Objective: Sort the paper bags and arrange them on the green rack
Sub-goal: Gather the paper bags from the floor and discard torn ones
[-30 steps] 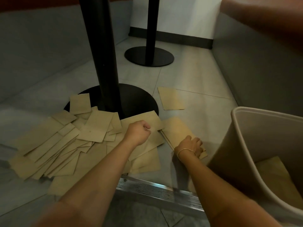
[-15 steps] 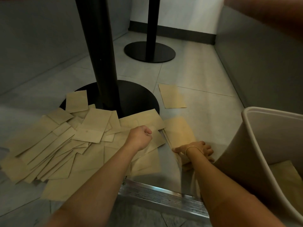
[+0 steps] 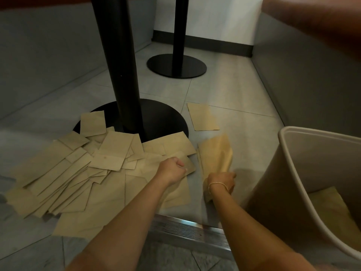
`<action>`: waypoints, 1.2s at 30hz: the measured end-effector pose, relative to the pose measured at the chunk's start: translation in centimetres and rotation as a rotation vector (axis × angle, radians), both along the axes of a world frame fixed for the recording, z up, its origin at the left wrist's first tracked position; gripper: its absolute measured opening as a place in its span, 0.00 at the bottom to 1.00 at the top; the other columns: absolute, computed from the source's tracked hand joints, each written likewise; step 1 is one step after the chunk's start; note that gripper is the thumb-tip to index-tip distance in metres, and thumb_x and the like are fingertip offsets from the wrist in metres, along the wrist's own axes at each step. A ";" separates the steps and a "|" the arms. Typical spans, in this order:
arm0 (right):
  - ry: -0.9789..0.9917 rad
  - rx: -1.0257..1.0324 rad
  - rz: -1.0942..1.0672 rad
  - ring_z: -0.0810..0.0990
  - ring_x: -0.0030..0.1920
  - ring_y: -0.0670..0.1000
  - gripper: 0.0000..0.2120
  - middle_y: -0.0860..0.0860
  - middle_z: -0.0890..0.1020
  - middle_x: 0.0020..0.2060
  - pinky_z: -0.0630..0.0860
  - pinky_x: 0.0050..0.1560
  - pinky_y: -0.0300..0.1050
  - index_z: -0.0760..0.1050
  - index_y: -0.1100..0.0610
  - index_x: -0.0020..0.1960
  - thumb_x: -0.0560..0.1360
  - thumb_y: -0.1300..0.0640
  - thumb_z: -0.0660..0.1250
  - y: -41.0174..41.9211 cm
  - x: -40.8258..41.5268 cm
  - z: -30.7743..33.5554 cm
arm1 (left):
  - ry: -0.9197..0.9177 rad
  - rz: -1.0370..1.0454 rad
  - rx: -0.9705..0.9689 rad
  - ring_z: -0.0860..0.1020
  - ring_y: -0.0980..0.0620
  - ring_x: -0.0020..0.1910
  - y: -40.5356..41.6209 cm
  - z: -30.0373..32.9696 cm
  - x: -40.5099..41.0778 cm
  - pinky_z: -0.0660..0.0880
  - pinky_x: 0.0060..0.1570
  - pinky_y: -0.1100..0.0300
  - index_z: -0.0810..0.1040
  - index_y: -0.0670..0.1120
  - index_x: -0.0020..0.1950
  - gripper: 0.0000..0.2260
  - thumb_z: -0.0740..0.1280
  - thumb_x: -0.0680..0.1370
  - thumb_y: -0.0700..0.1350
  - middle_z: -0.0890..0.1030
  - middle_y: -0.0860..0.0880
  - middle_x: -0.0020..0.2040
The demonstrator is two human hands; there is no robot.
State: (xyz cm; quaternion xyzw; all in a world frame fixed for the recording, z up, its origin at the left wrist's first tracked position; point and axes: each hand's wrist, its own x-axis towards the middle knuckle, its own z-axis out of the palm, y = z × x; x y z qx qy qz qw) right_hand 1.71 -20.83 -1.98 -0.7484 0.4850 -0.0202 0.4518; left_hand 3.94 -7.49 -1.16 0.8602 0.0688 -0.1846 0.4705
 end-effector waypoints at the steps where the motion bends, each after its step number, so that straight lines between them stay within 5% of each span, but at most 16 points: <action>1: -0.042 0.005 0.012 0.75 0.59 0.65 0.17 0.65 0.75 0.60 0.72 0.56 0.52 0.64 0.64 0.63 0.76 0.63 0.61 0.6 0.0 0.4 | 0.002 0.005 -0.001 0.79 0.46 0.54 0.0 -0.2 0.0 0.76 0.56 0.56 0.77 0.45 0.52 0.07 0.68 0.76 0.43 0.80 0.44 0.54; 8: -0.294 0.143 0.071 0.77 0.56 0.62 0.18 0.62 0.77 0.57 0.73 0.53 0.49 0.65 0.60 0.63 0.75 0.63 0.63 3.8 -0.8 4.7 | 0.009 0.073 -0.074 0.79 0.44 0.48 -1.0 1.6 -0.8 0.76 0.54 0.50 0.77 0.42 0.54 0.15 0.62 0.79 0.53 0.80 0.44 0.48; 12: -0.388 0.166 0.153 0.77 0.55 0.60 0.18 0.60 0.78 0.55 0.71 0.50 0.44 0.65 0.59 0.62 0.75 0.61 0.65 5.0 -2.0 7.6 | 0.013 0.233 -0.321 0.79 0.44 0.47 -1.2 3.6 -1.1 0.76 0.45 0.56 0.79 0.45 0.54 0.09 0.61 0.80 0.44 0.81 0.43 0.51; 14: -0.423 0.155 0.186 0.77 0.54 0.59 0.19 0.58 0.78 0.55 0.69 0.47 0.42 0.64 0.59 0.63 0.75 0.59 0.65 5.2 -2.7 8.8 | 0.019 0.295 -0.486 0.77 0.51 0.39 -1.0 5.0 -1.3 0.74 0.35 0.60 0.79 0.45 0.56 0.09 0.61 0.80 0.41 0.81 0.47 0.46; 17: -0.466 0.138 0.221 0.77 0.53 0.57 0.19 0.55 0.77 0.53 0.69 0.45 0.41 0.64 0.57 0.63 0.75 0.57 0.65 5.2 -3.7 10.7 | 0.001 0.303 -0.636 0.77 0.55 0.39 -0.5 7.4 -1.9 0.73 0.35 0.63 0.79 0.47 0.52 0.08 0.61 0.80 0.39 0.80 0.51 0.42; 26: -0.615 -0.002 0.245 0.76 0.48 0.55 0.13 0.54 0.77 0.50 0.72 0.48 0.48 0.66 0.56 0.59 0.76 0.55 0.63 4.5 -5.2 16.6 | -0.179 0.346 -0.731 0.77 0.55 0.35 0.9 12.8 -3.0 0.77 0.37 0.64 0.79 0.40 0.56 0.12 0.71 0.73 0.37 0.81 0.47 0.40; 33: -0.689 -0.061 0.202 0.73 0.45 0.49 0.10 0.48 0.74 0.44 0.67 0.45 0.39 0.73 0.56 0.57 0.76 0.58 0.63 1.0 -5.9 22.0 | -0.288 0.325 -0.811 0.74 0.57 0.32 0.4 17.6 -4.3 0.77 0.32 0.69 0.77 0.44 0.45 0.06 0.71 0.72 0.37 0.79 0.49 0.37; 36: -0.700 -0.112 0.190 0.76 0.47 0.50 0.07 0.49 0.78 0.43 0.74 0.53 0.43 0.77 0.54 0.53 0.76 0.59 0.64 -1.4 -6.6 23.9 | -0.300 0.294 -0.819 0.74 0.57 0.32 -0.6 19.0 -4.8 0.76 0.30 0.70 0.76 0.45 0.44 0.06 0.71 0.73 0.37 0.78 0.49 0.37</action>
